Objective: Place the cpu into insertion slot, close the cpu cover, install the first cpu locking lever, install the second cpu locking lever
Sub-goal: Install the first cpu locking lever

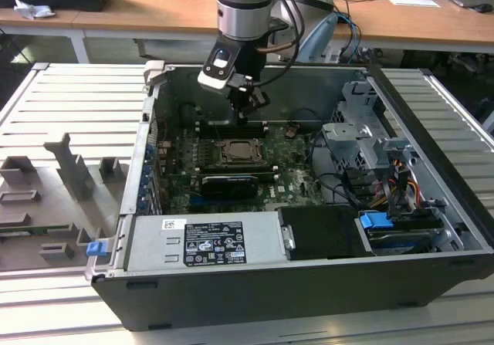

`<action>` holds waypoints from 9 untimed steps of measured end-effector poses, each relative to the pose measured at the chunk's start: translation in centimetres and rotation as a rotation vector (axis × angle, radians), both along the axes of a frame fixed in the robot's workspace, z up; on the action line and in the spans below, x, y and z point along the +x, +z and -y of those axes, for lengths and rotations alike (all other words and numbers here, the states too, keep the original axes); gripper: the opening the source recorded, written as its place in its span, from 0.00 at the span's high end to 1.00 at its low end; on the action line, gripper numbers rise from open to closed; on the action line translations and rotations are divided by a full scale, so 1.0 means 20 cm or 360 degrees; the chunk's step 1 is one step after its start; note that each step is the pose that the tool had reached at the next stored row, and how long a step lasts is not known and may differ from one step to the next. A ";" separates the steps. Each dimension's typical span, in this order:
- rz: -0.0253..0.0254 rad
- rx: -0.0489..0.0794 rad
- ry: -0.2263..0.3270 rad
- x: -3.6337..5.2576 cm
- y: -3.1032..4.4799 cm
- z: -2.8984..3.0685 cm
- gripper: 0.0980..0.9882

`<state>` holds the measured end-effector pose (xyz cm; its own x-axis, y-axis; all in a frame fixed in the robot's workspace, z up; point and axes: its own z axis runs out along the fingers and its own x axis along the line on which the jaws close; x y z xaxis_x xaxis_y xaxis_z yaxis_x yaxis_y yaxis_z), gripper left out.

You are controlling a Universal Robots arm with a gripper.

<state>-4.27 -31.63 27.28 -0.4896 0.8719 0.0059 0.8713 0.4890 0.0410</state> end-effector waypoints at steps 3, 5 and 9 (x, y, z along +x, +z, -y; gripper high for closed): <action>0.00001 0.0000 0.0064 0.000 0.000 0.000 0.99; 0.00000 0.0000 0.0094 0.000 0.000 0.000 0.99; -0.00002 -0.0005 0.0194 0.000 0.000 0.000 0.99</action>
